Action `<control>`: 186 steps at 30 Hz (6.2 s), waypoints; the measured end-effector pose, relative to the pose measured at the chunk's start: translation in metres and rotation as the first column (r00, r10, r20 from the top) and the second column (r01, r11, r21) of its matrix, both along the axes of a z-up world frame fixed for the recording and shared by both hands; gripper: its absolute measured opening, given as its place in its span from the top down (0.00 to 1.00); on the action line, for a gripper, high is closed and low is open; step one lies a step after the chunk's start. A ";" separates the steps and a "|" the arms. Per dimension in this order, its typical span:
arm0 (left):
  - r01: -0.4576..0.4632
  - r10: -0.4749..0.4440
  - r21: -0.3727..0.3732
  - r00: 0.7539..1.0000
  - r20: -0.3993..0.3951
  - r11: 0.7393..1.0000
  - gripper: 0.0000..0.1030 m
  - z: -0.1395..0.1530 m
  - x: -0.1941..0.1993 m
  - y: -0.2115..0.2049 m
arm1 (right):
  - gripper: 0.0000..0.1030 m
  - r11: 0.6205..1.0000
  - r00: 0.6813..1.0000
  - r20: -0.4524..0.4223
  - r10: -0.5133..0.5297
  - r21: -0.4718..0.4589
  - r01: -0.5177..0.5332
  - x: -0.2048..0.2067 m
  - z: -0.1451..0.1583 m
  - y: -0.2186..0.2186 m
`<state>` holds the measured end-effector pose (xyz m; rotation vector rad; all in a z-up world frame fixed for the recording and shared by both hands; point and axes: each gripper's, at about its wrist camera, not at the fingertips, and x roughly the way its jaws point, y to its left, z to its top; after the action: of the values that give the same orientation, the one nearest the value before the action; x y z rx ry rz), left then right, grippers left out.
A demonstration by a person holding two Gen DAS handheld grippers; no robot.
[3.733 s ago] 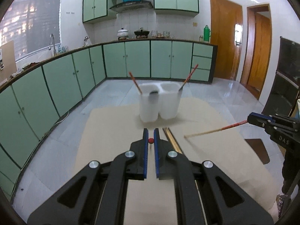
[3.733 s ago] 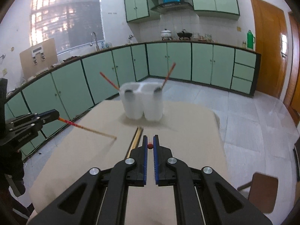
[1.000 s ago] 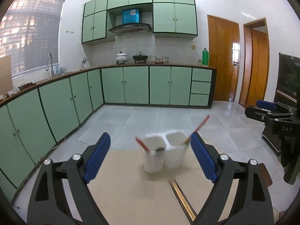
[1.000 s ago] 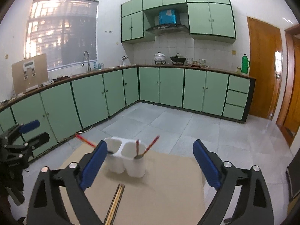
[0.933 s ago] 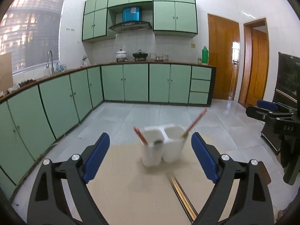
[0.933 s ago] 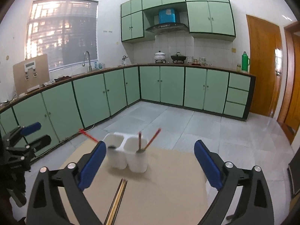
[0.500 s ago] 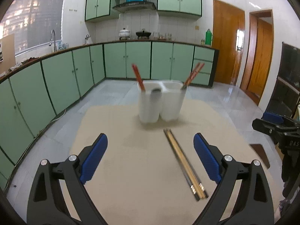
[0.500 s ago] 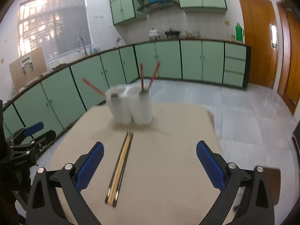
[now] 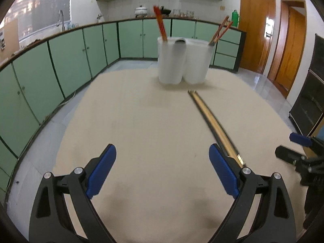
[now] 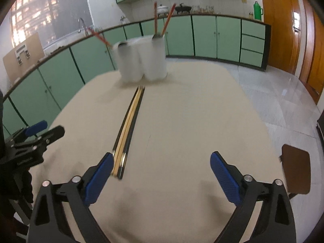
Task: Organize utensils
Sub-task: 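Withdraw both tools back toward the remaining chopsticks, then grasp a black chopstick with the right tool, then grasp the other black chopstick with the left tool while the right tool holds its own, then carry both black chopsticks to the white holder and lower them in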
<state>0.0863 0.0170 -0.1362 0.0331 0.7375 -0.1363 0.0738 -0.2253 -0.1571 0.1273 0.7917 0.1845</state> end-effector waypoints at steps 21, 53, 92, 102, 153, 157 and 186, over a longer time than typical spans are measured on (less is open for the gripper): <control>-0.026 0.025 -0.019 0.998 -0.064 0.999 0.13 -0.021 0.003 0.005 | 0.39 0.988 0.994 -0.074 0.084 -0.128 -0.092 0.000 -0.029 0.045; 0.032 -0.035 -0.029 0.993 -0.111 0.999 0.12 -0.033 0.001 -0.027 | 0.94 0.998 0.997 -0.074 0.010 -0.062 -0.014 0.004 -0.029 -0.001; 0.019 -0.017 0.012 0.983 -0.184 1.000 0.31 -0.046 0.001 -0.054 | 0.93 1.000 0.997 -0.077 0.022 -0.009 -0.023 0.003 -0.032 -0.018; 0.025 -0.026 -0.010 0.983 -0.180 1.000 0.49 -0.044 0.004 -0.063 | 0.93 1.000 0.997 -0.079 0.023 -0.009 -0.024 0.005 -0.032 -0.017; 0.140 -0.129 -0.066 0.981 0.146 0.988 0.94 0.126 0.002 -0.037 | 0.94 0.991 0.976 0.179 0.126 -0.072 -0.115 0.022 0.132 -0.037; 0.160 -0.147 -0.068 0.976 0.159 0.985 0.94 0.139 0.015 -0.038 | 0.94 0.983 0.967 0.188 0.171 -0.106 -0.153 0.037 0.155 -0.030; 0.206 -0.158 -0.075 0.900 0.407 0.976 0.94 0.265 0.090 -0.049 | 0.94 0.969 0.894 0.376 0.245 -0.071 -0.236 0.120 0.296 -0.007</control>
<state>0.1761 -0.0318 0.1285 0.0176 0.3137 -0.3419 0.1936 -0.2326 0.1389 -0.0319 0.4152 0.4219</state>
